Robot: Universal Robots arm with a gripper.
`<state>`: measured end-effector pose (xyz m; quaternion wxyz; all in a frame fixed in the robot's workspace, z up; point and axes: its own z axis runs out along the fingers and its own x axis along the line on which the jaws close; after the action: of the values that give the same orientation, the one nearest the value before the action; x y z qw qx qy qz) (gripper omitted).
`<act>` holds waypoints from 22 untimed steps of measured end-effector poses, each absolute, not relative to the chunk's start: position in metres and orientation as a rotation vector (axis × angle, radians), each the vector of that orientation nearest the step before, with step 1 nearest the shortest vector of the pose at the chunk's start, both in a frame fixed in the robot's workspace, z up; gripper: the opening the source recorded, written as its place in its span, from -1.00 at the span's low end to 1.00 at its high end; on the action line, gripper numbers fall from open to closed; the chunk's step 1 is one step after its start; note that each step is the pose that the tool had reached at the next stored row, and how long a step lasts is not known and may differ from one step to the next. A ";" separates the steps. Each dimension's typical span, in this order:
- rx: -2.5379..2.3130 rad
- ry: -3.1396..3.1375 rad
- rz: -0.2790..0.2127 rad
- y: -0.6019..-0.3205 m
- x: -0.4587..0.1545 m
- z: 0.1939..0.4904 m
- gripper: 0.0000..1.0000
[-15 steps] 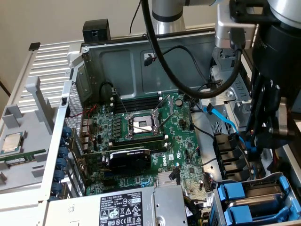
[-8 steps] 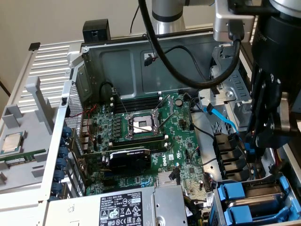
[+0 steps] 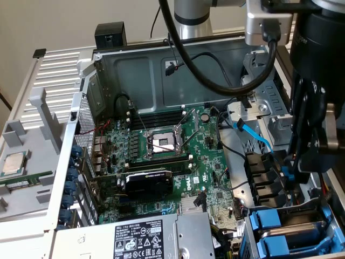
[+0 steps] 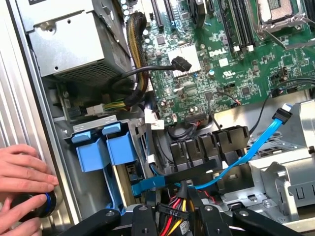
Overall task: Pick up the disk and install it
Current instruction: 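Insert the first disk wire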
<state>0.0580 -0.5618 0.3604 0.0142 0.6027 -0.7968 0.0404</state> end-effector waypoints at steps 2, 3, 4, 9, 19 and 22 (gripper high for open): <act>1.871 -2.474 0.146 -0.562 0.058 0.361 -0.29; 1.868 -2.470 0.156 -0.562 0.058 0.361 -0.29; 1.867 -2.469 0.165 -0.561 0.058 0.362 -0.29; 1.870 -2.474 0.189 -0.560 0.058 0.361 -0.29; 1.870 -2.475 0.189 -0.560 0.058 0.361 -0.15; 1.870 -2.475 0.189 -0.560 0.058 0.364 -0.01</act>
<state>0.0580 -0.5599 0.3636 0.0171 0.6017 -0.7962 0.0609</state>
